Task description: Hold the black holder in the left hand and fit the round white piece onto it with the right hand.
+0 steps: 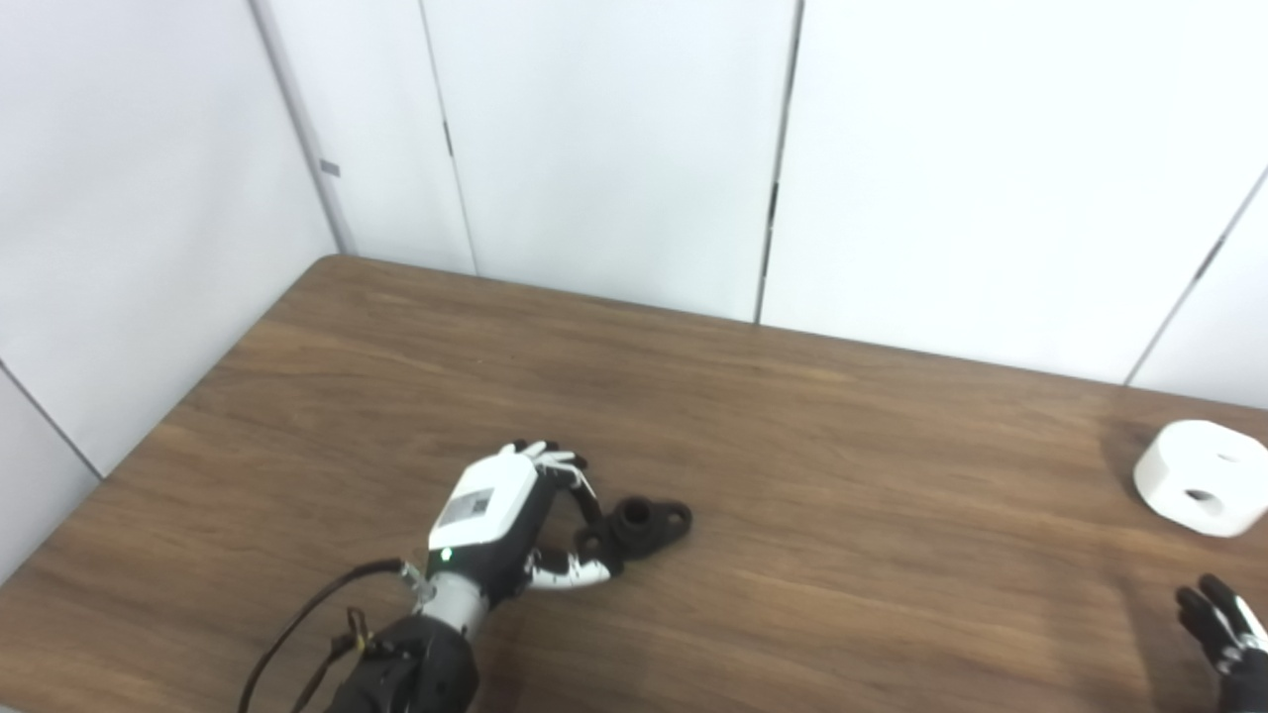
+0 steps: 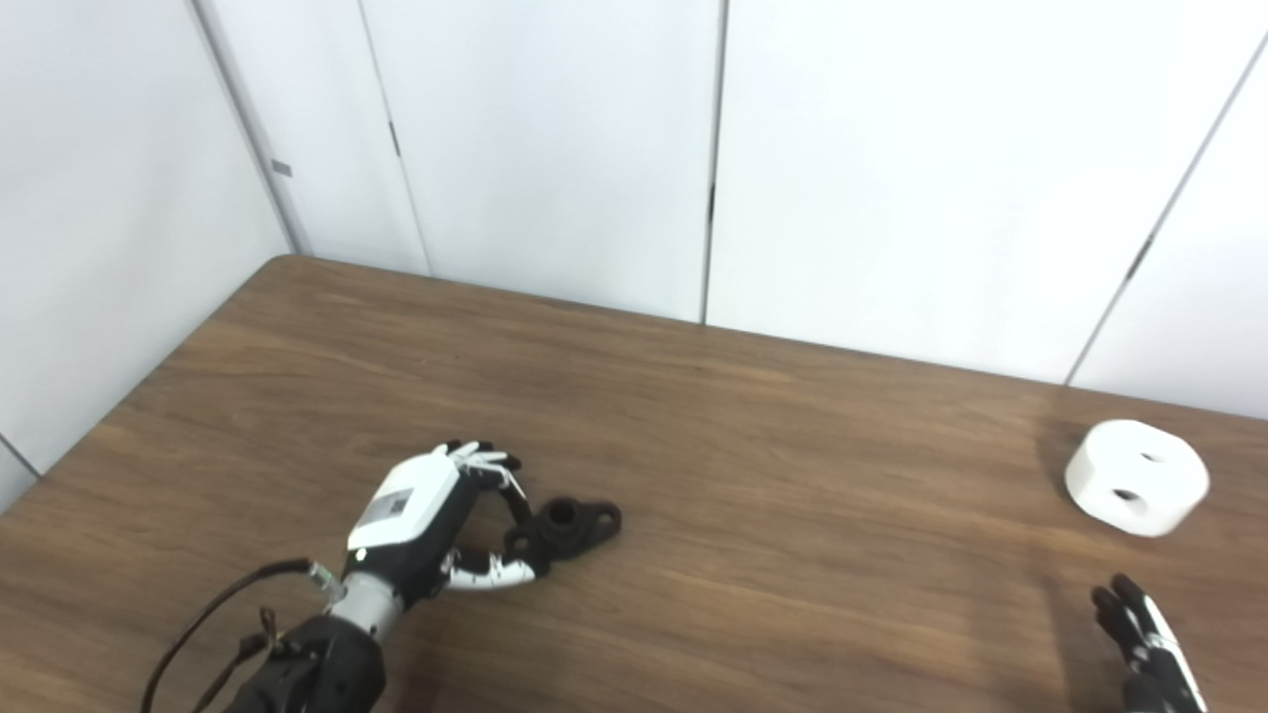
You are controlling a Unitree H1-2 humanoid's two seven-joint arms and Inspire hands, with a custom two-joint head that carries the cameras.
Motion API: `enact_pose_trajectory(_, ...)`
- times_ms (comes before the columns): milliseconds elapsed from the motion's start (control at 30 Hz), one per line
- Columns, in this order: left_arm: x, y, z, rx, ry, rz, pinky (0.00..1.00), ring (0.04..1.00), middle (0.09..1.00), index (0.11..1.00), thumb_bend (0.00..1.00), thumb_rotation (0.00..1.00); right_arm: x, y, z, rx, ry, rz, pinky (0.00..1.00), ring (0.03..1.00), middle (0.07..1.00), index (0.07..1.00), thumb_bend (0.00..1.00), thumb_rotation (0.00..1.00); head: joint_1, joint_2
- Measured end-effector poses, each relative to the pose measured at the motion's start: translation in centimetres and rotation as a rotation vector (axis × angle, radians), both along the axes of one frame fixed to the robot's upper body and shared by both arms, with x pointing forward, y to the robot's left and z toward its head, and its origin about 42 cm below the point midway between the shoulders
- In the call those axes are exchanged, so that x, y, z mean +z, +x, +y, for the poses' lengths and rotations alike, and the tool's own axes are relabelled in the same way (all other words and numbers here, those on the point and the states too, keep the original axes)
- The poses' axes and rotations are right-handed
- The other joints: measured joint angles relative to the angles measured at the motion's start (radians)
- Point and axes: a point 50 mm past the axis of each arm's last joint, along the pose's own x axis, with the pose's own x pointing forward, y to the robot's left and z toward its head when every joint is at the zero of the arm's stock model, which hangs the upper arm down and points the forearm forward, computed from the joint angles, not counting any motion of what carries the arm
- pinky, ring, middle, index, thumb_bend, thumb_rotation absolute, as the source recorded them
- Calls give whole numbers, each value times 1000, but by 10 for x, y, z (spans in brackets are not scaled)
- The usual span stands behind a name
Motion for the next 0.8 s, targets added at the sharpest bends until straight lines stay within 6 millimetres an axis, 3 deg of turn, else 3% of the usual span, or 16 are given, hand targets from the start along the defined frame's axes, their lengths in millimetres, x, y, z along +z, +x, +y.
enact_pose_trajectory(267,-7,-26,-22,-103,-16,1,1000,961,852,488,517,45,1,-5,13,12,2,6,1000,945,922,942,525,1000,-66,29)
enact_pose_trajectory(467,-9,-37,-31,-190,-8,23,1000,963,861,488,517,44,1,-8,18,15,-6,13,1000,936,919,944,498,1000,-136,58)
enact_pose_trajectory(800,-14,-47,-48,-318,-38,43,1000,965,871,490,513,42,2,-15,26,-9,-8,41,1000,928,908,937,534,1000,-210,106)
